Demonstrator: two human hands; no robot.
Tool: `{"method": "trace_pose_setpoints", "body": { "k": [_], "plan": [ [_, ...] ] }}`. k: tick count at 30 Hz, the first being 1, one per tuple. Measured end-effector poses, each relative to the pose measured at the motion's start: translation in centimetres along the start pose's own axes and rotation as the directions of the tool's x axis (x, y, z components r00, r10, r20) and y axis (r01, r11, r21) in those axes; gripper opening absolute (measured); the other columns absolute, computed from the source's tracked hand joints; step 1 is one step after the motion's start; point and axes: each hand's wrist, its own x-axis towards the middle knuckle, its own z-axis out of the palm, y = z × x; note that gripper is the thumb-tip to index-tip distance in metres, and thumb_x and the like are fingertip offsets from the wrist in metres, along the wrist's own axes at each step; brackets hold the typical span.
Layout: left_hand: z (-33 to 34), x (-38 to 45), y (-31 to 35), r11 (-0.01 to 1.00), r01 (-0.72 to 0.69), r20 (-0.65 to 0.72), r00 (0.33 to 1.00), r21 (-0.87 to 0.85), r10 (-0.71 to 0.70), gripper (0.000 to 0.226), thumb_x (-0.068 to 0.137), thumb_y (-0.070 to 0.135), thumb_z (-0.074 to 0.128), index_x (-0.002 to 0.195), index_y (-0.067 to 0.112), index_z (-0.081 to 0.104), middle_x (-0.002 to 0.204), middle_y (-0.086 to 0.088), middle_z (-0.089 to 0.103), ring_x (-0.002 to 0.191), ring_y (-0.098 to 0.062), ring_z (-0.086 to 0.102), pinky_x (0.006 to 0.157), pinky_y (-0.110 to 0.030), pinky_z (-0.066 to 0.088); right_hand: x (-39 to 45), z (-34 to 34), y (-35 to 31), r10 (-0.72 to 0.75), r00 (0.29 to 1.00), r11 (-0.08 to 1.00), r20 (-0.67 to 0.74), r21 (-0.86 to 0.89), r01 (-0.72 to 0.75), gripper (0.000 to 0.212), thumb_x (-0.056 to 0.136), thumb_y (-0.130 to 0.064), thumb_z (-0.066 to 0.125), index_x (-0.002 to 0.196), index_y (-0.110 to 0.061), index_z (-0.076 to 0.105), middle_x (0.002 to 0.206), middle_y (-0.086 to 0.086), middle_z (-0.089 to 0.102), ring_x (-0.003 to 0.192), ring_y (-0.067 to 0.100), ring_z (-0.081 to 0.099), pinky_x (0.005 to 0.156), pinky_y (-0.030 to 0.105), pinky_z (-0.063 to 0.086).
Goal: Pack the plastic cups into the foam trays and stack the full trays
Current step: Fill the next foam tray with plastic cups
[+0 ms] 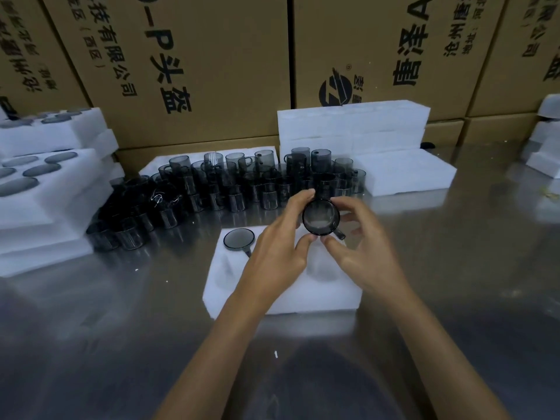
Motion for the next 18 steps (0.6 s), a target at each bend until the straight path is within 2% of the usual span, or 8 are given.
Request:
{"method": "trace_pose_setpoints", "body": {
  "k": [2, 4, 7, 11, 14, 17, 18],
  "plan": [
    [0.0, -0.1, -0.4, 1.0, 0.018, 0.005, 1.0, 0.005, -0.018, 0.071, 0.093, 0.007, 0.063, 0.142, 0.048, 0.032, 0.14, 0.022, 0.051, 0.125, -0.001, 0.053, 0.1, -0.034, 0.05, -0.1, 0.3, 0.4, 0.004, 1.0, 0.998, -0.003, -0.066, -0.004, 0.051, 0.081, -0.017, 0.077, 0.123, -0.031, 0.052, 0.114, -0.018, 0.061, 0.107, -0.006, 0.054, 0.087, 0.006, 0.039],
    [0.1, -0.2, -0.6, 0.999, 0.049, 0.03, 0.998, 0.018, -0.049, 0.069, 0.094, 0.007, 0.06, 0.142, 0.049, 0.035, 0.138, 0.018, 0.054, 0.115, -0.006, 0.06, 0.092, -0.032, 0.052, -0.2, 0.6, 0.7, 0.001, 1.0, 0.988, -0.018, -0.157, -0.004, 0.05, 0.079, -0.025, 0.079, 0.117, -0.035, 0.05, 0.108, -0.023, 0.06, 0.103, -0.003, 0.054, 0.083, 0.011, 0.039],
    [0.2, -0.3, -0.7, 0.999, 0.046, 0.047, 0.998, 0.029, -0.048, 0.067, 0.093, 0.003, 0.059, 0.141, 0.046, 0.038, 0.136, 0.016, 0.057, 0.102, -0.012, 0.063, 0.077, -0.018, 0.045, -0.4, 0.8, 1.0, -0.007, 0.999, 0.982, -0.033, -0.187, 0.001, 0.05, 0.077, -0.027, 0.08, 0.114, -0.037, 0.048, 0.108, -0.021, 0.061, 0.104, 0.002, 0.055, 0.082, 0.017, 0.041],
    [0.1, -0.1, -0.8, 1.0, 0.015, 0.017, 1.0, -0.007, -0.015, 0.065, 0.089, -0.003, 0.062, 0.138, 0.037, 0.047, 0.14, 0.016, 0.054, 0.111, -0.01, 0.063, 0.081, -0.007, 0.042, -0.4, 1.0, 1.1, -0.031, 0.998, 0.983, -0.047, -0.181, 0.022, 0.05, 0.077, -0.029, 0.08, 0.115, -0.036, 0.048, 0.11, -0.018, 0.061, 0.105, 0.004, 0.056, 0.085, 0.022, 0.044],
    [0.1, -0.1, -0.9, 0.999, 0.018, 0.006, 1.0, -0.047, -0.018, 0.066, 0.09, -0.001, 0.062, 0.139, 0.039, 0.046, 0.135, 0.015, 0.058, 0.109, -0.009, 0.064, 0.087, -0.015, 0.049, -0.5, 1.0, 1.0, -0.022, 0.998, 0.986, -0.053, -0.165, 0.013, 0.048, 0.08, -0.032, 0.077, 0.12, -0.033, 0.05, 0.112, -0.016, 0.062, 0.107, 0.006, 0.056, 0.09, 0.027, 0.048],
    [0.2, -0.1, -1.2, 0.993, 0.084, -0.02, 0.996, -0.087, -0.086, 0.063, 0.092, 0.01, 0.065, 0.142, 0.042, 0.043, 0.125, 0.012, 0.063, 0.089, -0.019, 0.068, 0.084, -0.03, 0.055, -0.6, 1.1, 0.8, -0.045, 0.996, 0.988, -0.076, -0.151, 0.033, 0.048, 0.084, -0.037, 0.07, 0.128, -0.034, 0.053, 0.113, -0.024, 0.059, 0.107, 0.001, 0.054, 0.092, 0.023, 0.046],
    [0.3, -0.1, -1.3, 0.991, 0.103, -0.023, 0.994, -0.083, -0.105, 0.062, 0.093, 0.014, 0.066, 0.143, 0.04, 0.043, 0.122, 0.009, 0.065, 0.087, -0.021, 0.066, 0.083, -0.031, 0.054, -0.6, 1.1, 0.8, -0.047, 0.996, 0.988, -0.079, -0.148, 0.035, 0.049, 0.085, -0.039, 0.068, 0.131, -0.034, 0.053, 0.113, -0.027, 0.057, 0.106, 0.0, 0.053, 0.091, 0.021, 0.044]
  ]
}}
